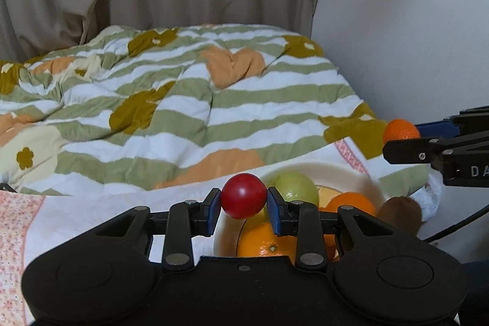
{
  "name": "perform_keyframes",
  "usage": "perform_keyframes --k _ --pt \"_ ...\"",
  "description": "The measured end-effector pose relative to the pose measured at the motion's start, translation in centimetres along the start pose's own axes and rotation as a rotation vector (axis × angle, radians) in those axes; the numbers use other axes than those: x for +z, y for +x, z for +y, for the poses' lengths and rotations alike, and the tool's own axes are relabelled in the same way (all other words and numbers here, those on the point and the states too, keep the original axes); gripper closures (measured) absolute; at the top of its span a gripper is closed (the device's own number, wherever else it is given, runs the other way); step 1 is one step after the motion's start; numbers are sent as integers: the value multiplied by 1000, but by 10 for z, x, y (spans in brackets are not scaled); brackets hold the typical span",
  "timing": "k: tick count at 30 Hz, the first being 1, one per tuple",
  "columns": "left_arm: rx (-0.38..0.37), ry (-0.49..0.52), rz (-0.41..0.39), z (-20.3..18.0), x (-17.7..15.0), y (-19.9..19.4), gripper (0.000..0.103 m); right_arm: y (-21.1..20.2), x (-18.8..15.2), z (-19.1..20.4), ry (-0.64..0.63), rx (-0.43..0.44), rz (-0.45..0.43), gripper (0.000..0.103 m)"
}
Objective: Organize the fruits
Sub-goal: 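Carry the tomato and tangerine to the duck bowl and release them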
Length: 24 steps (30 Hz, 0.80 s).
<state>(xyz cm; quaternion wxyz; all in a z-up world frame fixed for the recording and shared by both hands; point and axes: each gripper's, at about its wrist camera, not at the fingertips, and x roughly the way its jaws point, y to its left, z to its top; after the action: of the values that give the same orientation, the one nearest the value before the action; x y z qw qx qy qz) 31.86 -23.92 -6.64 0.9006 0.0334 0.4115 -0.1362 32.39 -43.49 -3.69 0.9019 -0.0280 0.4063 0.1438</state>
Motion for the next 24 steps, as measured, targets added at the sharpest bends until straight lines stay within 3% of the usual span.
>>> perform_keyframes --k 5,7,9,11,15,24 --pt "10 15 20 -1 -2 8 67 9 -1 0 -7 17 13 52" --pt "19 22 21 -2 -3 7 61 10 0 0 -7 21 15 52" --pt "25 21 10 -2 -3 4 31 11 0 0 -7 23 16 52" --pt "35 24 -22 -2 -4 -4 17 10 0 0 -7 25 15 52" --pt "54 30 -42 -2 -3 -16 11 9 0 1 -9 24 14 52" --pt "74 -59 -75 8 -5 -56 8 12 1 2 -33 20 43 51"
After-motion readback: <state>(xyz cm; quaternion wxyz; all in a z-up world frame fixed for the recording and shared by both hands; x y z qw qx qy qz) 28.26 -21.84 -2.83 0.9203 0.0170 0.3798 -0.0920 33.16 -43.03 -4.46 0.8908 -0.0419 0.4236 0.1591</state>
